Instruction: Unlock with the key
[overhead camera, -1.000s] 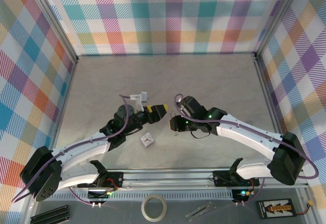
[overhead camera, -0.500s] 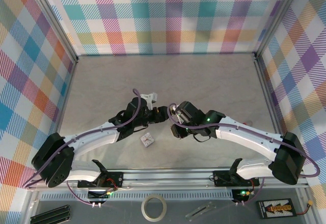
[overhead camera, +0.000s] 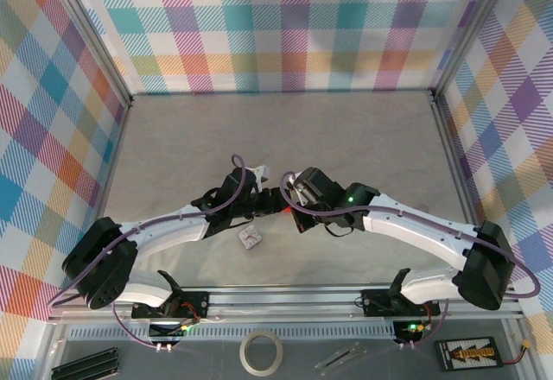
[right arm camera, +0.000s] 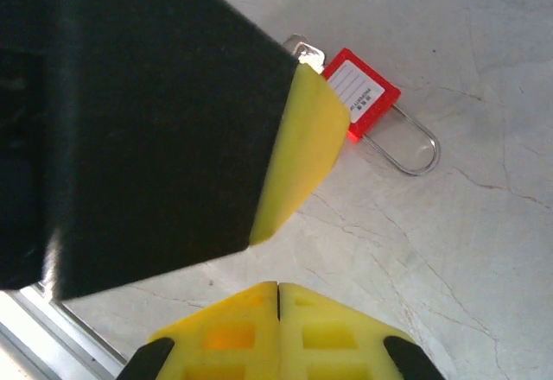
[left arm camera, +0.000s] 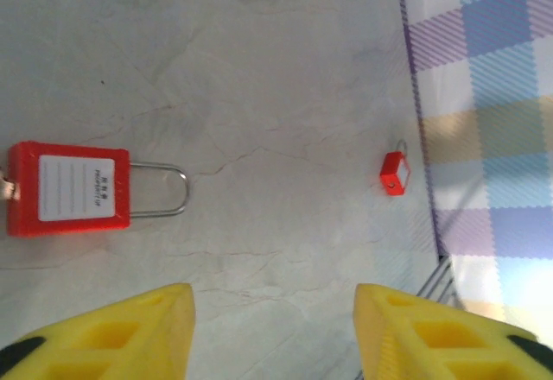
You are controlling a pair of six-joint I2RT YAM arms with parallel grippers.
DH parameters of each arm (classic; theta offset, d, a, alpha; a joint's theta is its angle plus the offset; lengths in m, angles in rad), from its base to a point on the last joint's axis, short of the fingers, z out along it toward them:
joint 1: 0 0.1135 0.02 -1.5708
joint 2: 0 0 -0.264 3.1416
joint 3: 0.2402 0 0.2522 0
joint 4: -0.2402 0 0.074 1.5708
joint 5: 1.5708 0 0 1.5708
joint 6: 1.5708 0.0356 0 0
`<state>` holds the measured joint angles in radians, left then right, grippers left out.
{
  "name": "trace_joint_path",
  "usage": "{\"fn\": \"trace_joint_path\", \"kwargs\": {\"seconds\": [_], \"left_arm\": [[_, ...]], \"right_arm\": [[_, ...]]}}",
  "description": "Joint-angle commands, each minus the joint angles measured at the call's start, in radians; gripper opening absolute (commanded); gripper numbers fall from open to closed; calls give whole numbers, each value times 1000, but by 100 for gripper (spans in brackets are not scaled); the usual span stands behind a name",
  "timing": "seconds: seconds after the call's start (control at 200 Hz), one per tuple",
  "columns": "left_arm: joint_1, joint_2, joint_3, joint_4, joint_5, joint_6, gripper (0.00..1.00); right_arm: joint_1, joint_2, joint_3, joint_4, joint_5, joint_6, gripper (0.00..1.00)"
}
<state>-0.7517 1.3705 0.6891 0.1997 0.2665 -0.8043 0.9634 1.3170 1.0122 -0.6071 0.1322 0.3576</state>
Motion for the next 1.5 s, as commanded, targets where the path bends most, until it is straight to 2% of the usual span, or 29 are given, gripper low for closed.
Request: {"fn": "trace_joint_path", "kwargs": {"seconds": [0.0,0.085,0.195,0.285,0.355,0.41,0.585,0.69,0.75,0.88,0.935,1.04,1.205,1.39,1.5], "left_arm": [[26,-56,16,-68,-70,-22,61],[67,-130,22,-157,-141,-11,64],[121,-219,34,-223,-168,34,69],[124,-240,68,-269,-164,153,72],[124,-204,112,-338,-171,252,72],[124,-156,147,-381,-162,351,67],[124,-44,204,-404,-162,588,59],[125,-30,208,-370,-162,719,58],[124,-28,189,-323,-148,807,57],[124,31,200,-294,-29,999,55],[121,81,215,-296,49,1099,53],[106,174,255,-323,90,1274,54],[106,326,439,-550,114,1454,56],[76,407,489,-644,96,1609,64],[69,450,488,-653,54,1660,65]], "right_arm": [[1,28,33,-49,43,7,7],[-27,57,55,-79,41,39,19],[-86,93,55,-68,-11,103,51],[-153,149,54,-60,-77,131,62],[-192,182,53,-52,-108,150,66],[-226,196,44,-23,-157,149,68],[-346,245,12,51,-333,149,72],[-349,254,19,68,-371,57,73],[-350,273,39,34,-330,18,73],[-385,293,56,-10,-319,16,75],[-393,272,44,-4,-324,18,80],[-395,213,19,-6,-316,6,88],[-426,137,-40,-19,-321,5,94],[-497,75,-119,17,-391,20,95],[-518,48,-137,15,-411,15,95]]}}
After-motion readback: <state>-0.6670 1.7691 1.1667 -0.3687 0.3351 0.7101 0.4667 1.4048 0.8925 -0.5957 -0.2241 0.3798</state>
